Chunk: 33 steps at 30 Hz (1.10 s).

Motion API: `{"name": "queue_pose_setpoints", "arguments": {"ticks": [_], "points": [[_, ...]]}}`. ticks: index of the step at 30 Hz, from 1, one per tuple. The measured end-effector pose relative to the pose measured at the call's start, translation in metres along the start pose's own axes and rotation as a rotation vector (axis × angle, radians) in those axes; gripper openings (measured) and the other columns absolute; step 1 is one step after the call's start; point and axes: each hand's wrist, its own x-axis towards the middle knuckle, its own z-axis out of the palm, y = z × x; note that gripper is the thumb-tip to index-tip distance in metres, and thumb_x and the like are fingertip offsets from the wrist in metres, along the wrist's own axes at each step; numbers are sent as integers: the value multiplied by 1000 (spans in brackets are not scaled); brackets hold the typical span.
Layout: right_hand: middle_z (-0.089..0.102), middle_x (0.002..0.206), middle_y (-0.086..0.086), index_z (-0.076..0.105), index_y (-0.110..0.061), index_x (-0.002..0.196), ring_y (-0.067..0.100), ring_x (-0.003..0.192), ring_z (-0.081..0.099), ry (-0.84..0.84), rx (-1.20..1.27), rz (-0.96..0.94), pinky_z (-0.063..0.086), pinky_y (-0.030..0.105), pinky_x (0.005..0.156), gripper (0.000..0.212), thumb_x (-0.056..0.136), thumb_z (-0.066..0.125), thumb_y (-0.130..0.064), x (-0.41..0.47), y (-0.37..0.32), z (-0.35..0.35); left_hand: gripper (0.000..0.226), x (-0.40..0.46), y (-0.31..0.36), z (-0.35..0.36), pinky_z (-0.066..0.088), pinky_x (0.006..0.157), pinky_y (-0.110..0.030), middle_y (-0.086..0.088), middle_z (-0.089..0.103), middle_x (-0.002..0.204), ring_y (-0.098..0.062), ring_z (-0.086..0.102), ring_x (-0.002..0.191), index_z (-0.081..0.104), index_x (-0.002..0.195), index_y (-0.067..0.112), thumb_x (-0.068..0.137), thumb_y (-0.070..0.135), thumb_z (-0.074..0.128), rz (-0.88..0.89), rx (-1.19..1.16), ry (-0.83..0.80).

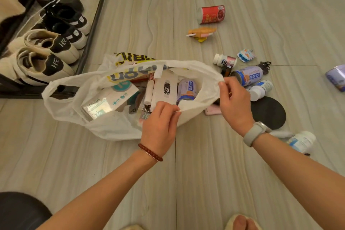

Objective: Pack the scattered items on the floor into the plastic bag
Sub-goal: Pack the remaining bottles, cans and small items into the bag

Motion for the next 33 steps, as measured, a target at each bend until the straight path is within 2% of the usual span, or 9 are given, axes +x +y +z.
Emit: {"name": "queue_pose_setpoints", "arguments": {"ticks": [4, 9, 13, 18, 22, 24, 26, 30, 33], "points": [[56, 77, 5, 59, -7, 90, 23, 68, 49, -236, -198, 63, 36, 32, 62, 19, 94, 45, -19, -16, 28, -7, 34, -11, -11, 7, 51, 57, -32, -9, 57, 89, -22, 58, 75, 62, 84, 9, 87, 35, 41, -120, 144, -205], [57, 114, -6, 59, -16, 111, 11, 106, 50, -370, -48, -14, 38, 25, 89, 35, 93, 34, -34, -24, 32, -19, 29, 5, -1, 3, 48, 73, -39, -13, 60, 98, -30, 58, 90, 60, 94, 10, 84, 31, 44, -3, 213, -154], [52, 106, -2, 54, -13, 119, 14, 103, 50, -204, -48, 181, 41, 29, 92, 30, 94, 40, -23, -29, 45, -36, 20, 29, 33, 14, 38, 79, -36, -11, 61, 104, -24, 51, 98, 53, 99, 17, 82, 25, 48, 150, 123, -63], [54, 116, 17, 55, -4, 116, 31, 111, 52, 40, -188, 426, 41, 41, 98, 29, 87, 50, -5, -35, 96, -84, 22, 30, 65, 35, 32, 79, -34, -6, 62, 104, -19, 47, 98, 52, 100, 18, 79, 22, 45, 388, 89, -220], [46, 128, 23, 48, -6, 125, 37, 119, 42, 18, -384, 709, 34, 39, 100, 38, 88, 51, -15, -44, 144, -130, 25, 36, 62, 48, 38, 77, -34, -5, 62, 103, -20, 49, 96, 50, 100, 19, 78, 25, 41, 479, 184, -325], [39, 134, 25, 42, -6, 130, 41, 123, 37, 26, -354, 882, 32, 41, 103, 47, 88, 53, -25, -46, 163, -140, 27, 37, 68, 65, 43, 74, -33, -3, 62, 101, -19, 48, 96, 51, 100, 20, 77, 28, 40, 479, 206, -367], [33, 138, 26, 35, -7, 134, 42, 125, 36, 4, -286, 996, 31, 42, 106, 59, 87, 55, -35, -50, 178, -143, 28, 35, 79, 87, 35, 76, -36, -1, 63, 99, -18, 47, 95, 56, 96, 20, 74, 28, 42, 494, 262, -420], [34, 141, 24, 27, -7, 138, 39, 127, 38, -36, -193, 1068, 33, 42, 106, 72, 85, 54, -47, -53, 201, -146, 23, 32, 104, 137, 24, 67, -36, -4, 65, 83, -25, 60, 76, 62, 80, 16, 58, 23, 69, 523, 478, -527], [48, 132, 20, 33, -4, 133, 35, 119, 47, -136, -132, 1098, 38, 37, 96, 68, 85, 54, -48, -53, 216, -146, 37, 29, 117, 175, 35, 68, -34, -3, 67, 86, -23, 62, 72, 66, 87, 16, 55, 31, 75, 585, 463, -575]]}}
